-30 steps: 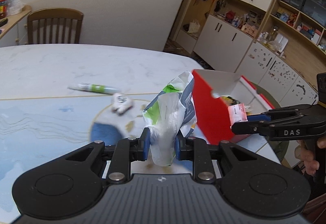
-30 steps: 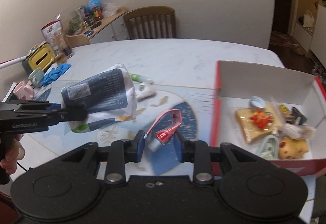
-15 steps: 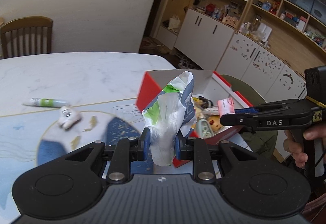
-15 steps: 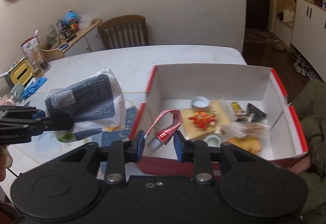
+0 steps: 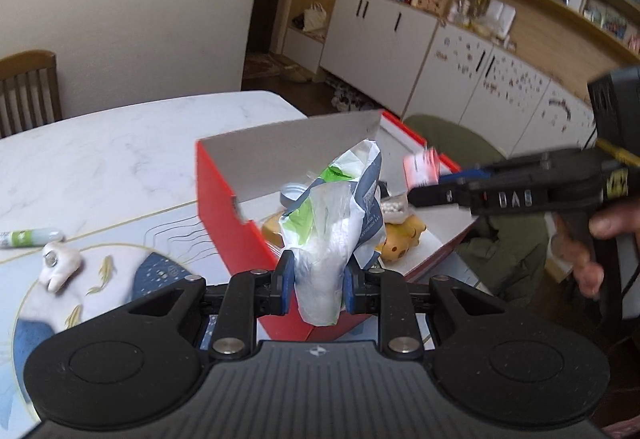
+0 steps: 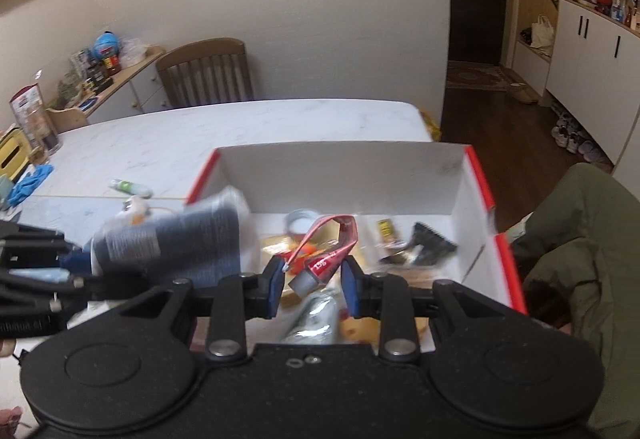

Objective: Organize objects
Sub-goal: 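Carry the wipe packet with the left gripper while the right gripper carries the red tube into the box, then open both grippers to drop the wipe packet and red tube into the box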

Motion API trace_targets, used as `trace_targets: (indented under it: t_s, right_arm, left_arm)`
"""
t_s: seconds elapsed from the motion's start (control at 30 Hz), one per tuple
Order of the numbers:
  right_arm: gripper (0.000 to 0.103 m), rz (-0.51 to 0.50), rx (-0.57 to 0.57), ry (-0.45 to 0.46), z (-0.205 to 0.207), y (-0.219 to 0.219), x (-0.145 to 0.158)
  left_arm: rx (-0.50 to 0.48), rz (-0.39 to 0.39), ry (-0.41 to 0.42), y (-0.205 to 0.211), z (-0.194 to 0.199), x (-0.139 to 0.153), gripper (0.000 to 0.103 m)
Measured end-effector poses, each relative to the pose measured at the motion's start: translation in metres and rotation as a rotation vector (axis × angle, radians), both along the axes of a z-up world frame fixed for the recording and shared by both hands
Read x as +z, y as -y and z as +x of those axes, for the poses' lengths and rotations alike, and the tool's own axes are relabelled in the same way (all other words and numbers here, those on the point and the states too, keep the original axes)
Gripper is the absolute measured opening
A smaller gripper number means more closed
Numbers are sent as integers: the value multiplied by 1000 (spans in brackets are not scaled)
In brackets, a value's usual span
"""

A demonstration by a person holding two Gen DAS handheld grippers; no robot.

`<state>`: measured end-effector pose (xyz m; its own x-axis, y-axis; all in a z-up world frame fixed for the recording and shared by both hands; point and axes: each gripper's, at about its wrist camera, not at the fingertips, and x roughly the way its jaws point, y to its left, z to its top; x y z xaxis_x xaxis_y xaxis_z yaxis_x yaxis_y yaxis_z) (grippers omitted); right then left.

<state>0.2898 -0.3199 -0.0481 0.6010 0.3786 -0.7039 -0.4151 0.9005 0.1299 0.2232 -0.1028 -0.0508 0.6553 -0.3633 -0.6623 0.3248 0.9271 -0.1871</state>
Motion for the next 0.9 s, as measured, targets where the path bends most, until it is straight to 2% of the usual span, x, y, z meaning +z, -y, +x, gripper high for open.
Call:
trace_targets:
  t_s: [0.1, 0.27, 0.4, 0.57, 0.9]
  right_arm:
    - [30, -16, -16, 5, 15, 7, -5]
    - [30, -30, -27, -17, 41, 12, -17]
    - [30, -54, -27, -29, 58, 10, -26]
    - [30, -90, -19, -51, 78, 3, -39]
    - [30, -148, -4, -172, 98, -3, -64]
  left_arm:
    - [-15, 77, -7, 18, 10, -6, 22]
    - [-34, 152, -45, 37, 28, -19, 22]
    - [-27, 171, -84, 47, 40, -29, 22]
    - [-26, 198, -93, 54, 50, -33, 22]
    - [-67, 240, -169, 66, 63, -42, 22]
